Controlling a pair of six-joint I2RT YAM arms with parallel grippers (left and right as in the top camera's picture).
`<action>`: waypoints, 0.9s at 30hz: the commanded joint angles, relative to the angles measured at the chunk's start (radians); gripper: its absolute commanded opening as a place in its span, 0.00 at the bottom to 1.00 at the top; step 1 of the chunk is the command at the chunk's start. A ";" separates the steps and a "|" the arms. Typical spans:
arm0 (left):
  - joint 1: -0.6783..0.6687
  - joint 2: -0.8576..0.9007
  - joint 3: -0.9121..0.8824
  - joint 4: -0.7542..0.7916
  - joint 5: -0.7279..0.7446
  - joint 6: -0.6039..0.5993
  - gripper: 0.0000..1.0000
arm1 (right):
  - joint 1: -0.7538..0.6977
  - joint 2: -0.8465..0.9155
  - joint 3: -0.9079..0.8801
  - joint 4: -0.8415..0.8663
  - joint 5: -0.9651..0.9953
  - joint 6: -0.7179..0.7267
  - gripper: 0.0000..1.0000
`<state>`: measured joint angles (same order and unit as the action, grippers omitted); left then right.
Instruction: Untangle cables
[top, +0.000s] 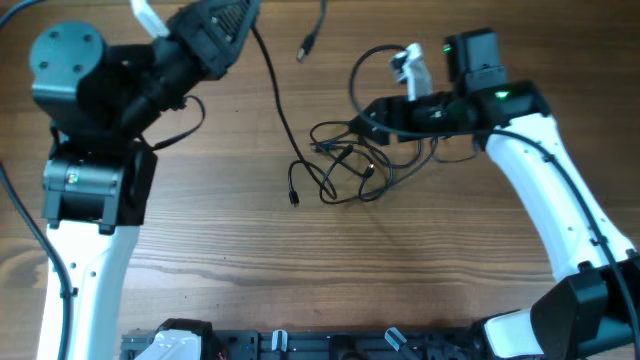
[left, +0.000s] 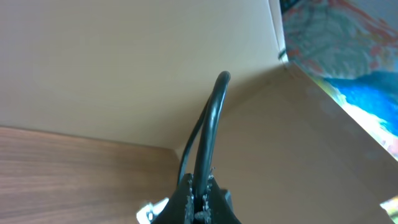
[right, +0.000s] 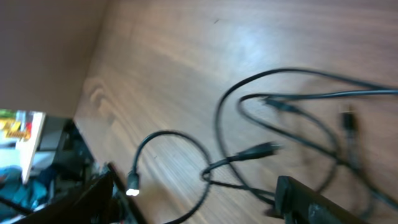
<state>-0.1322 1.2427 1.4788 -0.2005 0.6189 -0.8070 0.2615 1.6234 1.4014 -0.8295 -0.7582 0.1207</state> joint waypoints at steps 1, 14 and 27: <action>0.040 -0.003 0.013 -0.003 -0.006 -0.013 0.04 | 0.085 0.057 -0.012 0.002 0.003 0.106 0.76; 0.150 -0.002 0.013 -0.200 -0.006 -0.009 0.04 | 0.220 0.093 -0.014 -0.044 -0.252 -0.411 0.76; 0.150 0.066 0.013 -0.420 -0.139 0.052 0.04 | 0.324 0.052 0.186 -0.282 0.341 -0.056 0.04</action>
<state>0.0135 1.2652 1.4830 -0.5613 0.5648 -0.7860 0.5873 1.7073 1.4403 -0.9936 -0.6487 -0.0540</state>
